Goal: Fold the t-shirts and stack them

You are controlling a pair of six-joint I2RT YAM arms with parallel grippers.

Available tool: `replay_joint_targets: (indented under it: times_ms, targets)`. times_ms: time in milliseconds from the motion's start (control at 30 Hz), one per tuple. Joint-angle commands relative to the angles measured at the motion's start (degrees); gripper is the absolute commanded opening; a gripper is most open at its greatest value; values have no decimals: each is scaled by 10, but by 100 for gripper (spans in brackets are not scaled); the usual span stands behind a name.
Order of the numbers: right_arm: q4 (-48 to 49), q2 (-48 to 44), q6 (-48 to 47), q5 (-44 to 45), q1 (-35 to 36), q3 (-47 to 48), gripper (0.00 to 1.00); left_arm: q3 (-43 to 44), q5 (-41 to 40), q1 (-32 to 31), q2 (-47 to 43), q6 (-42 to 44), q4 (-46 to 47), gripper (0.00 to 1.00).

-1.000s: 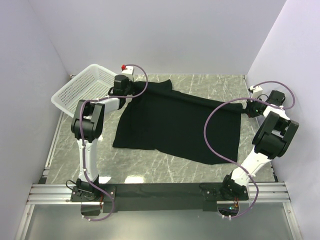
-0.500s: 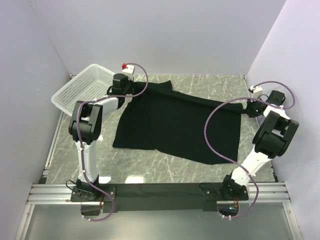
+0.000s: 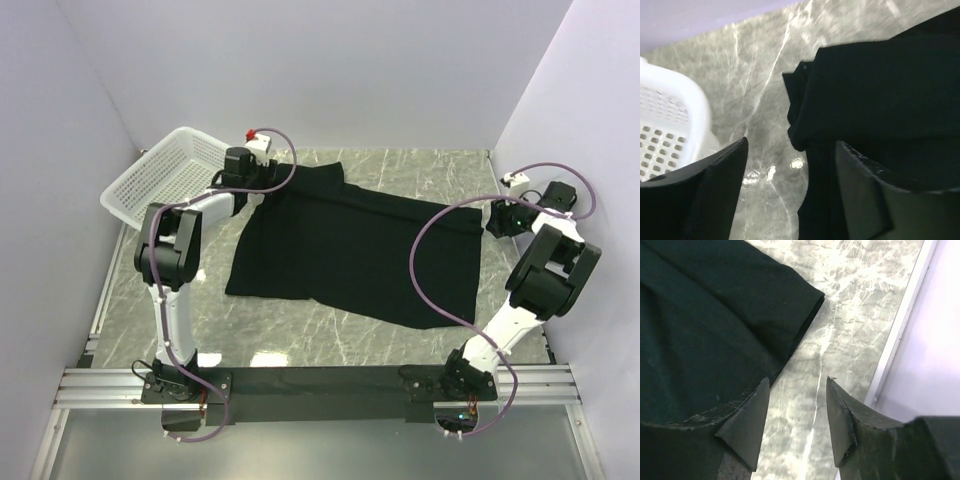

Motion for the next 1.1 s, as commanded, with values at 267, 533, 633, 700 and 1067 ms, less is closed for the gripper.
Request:
replay_joint_targets:
  times_ms: [267,533,633,700,1067]
  targets:
    - [-133,-87,-42,-122,-6,37,57,87,86,4,-69,-77,4,82]
    - [-131,-100,7,-137,5,4,57,318,122,3,94,-234,-95,80]
    - [-133,-101,25,-138,10,3,57,412,124,4,181,-281,-127,79]
    - [-132,-100,46,-134,12,6,57,436,110,5,198,-300,-123,79]
    - [-168,-82,75,-125,33,27,57,439,38,5,252,-331,-128,75]
